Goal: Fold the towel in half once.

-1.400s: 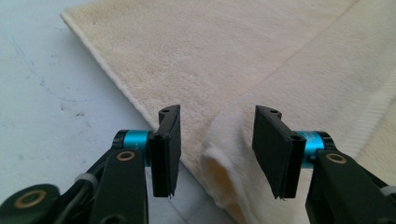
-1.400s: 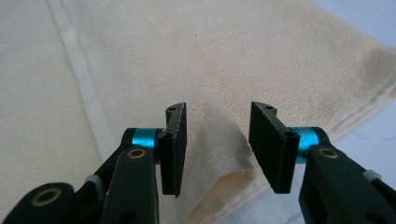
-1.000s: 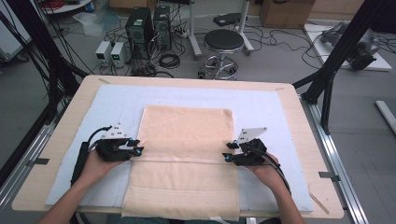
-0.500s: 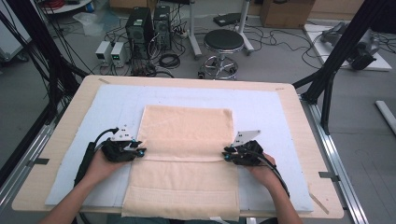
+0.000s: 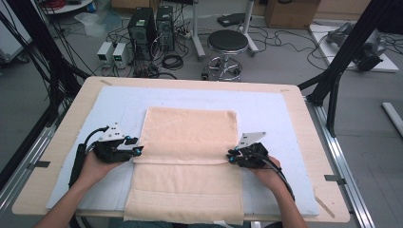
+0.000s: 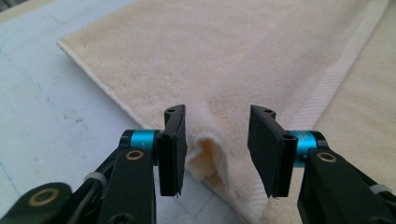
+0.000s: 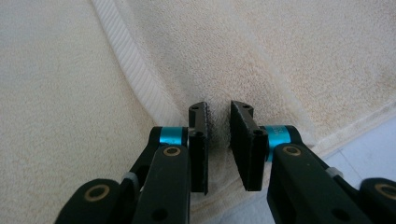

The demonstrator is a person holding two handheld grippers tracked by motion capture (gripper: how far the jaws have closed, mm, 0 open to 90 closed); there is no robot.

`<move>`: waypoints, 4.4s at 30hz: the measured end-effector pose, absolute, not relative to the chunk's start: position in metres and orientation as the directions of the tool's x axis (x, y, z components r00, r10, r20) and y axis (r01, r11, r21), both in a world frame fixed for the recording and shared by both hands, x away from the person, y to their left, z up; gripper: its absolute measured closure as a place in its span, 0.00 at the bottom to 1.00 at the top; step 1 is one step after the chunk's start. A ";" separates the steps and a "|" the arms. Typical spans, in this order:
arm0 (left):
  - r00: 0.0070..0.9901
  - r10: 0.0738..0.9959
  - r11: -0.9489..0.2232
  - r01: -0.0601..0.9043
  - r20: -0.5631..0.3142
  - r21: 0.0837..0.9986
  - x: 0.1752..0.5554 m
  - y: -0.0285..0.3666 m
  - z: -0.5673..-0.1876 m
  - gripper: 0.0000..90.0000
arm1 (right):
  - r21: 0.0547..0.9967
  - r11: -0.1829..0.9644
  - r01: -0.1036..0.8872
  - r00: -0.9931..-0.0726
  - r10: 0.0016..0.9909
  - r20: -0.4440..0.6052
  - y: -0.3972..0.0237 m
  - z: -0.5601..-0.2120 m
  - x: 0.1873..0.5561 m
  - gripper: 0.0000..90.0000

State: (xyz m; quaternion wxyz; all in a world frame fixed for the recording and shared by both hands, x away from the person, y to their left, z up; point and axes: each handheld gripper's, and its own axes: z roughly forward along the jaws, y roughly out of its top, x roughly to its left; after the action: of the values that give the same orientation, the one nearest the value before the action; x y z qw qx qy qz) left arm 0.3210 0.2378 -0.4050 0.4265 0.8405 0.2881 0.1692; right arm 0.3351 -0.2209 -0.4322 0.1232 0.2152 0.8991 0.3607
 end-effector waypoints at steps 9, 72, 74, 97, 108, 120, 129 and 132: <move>0.818 0.575 -0.541 0.371 0.010 0.755 0.328 0.225 -0.422 0.68 | 0.704 0.641 0.306 -0.877 0.478 -0.055 -0.222 -0.432 0.336 0.86; 0.915 0.402 -0.613 0.281 -0.013 0.738 0.276 0.208 -0.435 0.65 | 0.684 0.683 0.257 -0.939 0.344 0.010 -0.206 -0.433 0.288 0.78; 0.913 0.409 -0.615 0.281 -0.007 0.736 0.277 0.208 -0.435 0.75 | 0.690 0.679 0.251 -0.941 0.337 0.011 -0.207 -0.433 0.288 0.84; 0.909 0.417 -0.553 0.252 0.002 0.794 0.258 0.215 -0.404 0.95 | 0.742 0.634 0.219 -0.947 0.322 0.004 -0.221 -0.405 0.274 0.94; 0.929 0.370 -0.551 0.226 -0.008 0.803 0.230 0.220 -0.383 0.95 | 0.762 0.625 0.171 -0.960 0.279 -0.014 -0.224 -0.387 0.245 0.94; 0.893 0.446 -0.553 0.328 -0.060 0.766 0.273 0.212 -0.417 0.78 | 0.710 0.650 0.271 -0.937 0.346 0.040 -0.218 -0.423 0.278 0.80; 0.889 0.458 -0.517 0.277 -0.012 0.810 0.256 0.225 -0.400 0.68 | 0.753 0.620 0.220 -0.936 0.351 -0.015 -0.229 -0.406 0.260 0.74; 0.891 0.454 -0.527 0.269 -0.001 0.806 0.249 0.228 -0.402 0.67 | 0.765 0.609 0.209 -0.940 0.341 -0.015 -0.232 -0.404 0.253 0.74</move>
State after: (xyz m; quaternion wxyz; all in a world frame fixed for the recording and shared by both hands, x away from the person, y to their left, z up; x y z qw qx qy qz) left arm 0.2493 0.2279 -0.4016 0.4393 0.8675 0.2084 0.1047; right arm 0.2533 -0.2318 -0.4038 0.0796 0.1538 0.8935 0.4144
